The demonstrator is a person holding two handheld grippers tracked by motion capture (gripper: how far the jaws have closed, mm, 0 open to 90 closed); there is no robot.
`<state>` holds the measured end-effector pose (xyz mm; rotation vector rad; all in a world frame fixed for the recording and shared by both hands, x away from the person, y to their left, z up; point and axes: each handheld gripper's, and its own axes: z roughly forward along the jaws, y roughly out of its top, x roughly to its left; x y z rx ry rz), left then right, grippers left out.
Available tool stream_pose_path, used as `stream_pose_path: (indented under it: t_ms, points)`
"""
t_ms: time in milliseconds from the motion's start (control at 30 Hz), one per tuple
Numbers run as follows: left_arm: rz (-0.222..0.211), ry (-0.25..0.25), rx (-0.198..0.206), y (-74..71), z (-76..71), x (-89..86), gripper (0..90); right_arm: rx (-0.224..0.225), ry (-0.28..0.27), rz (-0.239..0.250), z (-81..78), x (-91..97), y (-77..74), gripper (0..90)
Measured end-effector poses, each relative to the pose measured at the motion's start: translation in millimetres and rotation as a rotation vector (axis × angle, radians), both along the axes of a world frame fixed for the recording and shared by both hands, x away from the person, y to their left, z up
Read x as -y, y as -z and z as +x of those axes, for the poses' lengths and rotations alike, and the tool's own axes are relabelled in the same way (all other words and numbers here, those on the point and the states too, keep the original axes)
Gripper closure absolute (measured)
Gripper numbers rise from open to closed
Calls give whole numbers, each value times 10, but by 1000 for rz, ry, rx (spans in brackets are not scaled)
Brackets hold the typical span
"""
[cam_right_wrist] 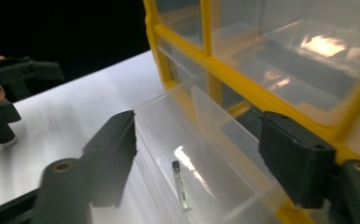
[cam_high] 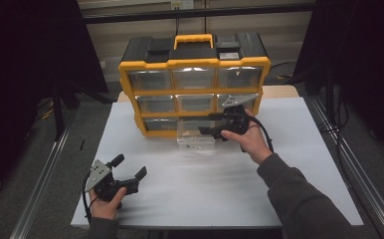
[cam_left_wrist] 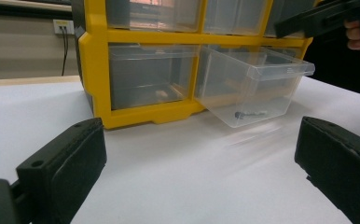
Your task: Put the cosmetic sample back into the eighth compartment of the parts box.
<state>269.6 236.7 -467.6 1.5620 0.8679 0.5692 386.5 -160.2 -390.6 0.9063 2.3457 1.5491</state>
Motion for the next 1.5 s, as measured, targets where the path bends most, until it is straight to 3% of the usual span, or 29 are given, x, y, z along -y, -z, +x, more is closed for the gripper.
stream_pose_path:
  t_ms: [133,300,433,700,767,933,1000,1400,1500]
  points:
    - [-4,-3,0,-3,-2,4,21,32,55,45,-151,170,-15,138]
    - [-2,2,2,-3,-4,4,21,40,84,86,-308,375,18,90]
    - [-1,1,2,-3,-5,4,21,72,129,68,-456,507,66,59]
    - [-2,8,0,6,2,9,21,100,184,126,-736,798,190,36]
    - [-19,-1,-2,10,1,29,21,110,198,122,-786,840,210,29]
    - [-13,-4,-1,7,-3,34,21,131,216,114,-902,934,280,28]
    - [9,6,3,7,3,18,20,126,233,112,-956,978,311,27]
    - [-4,5,-10,12,-3,36,20,141,287,127,-1156,1247,462,27]
    - [13,10,-5,15,4,32,21,137,305,130,-1220,1319,540,27]
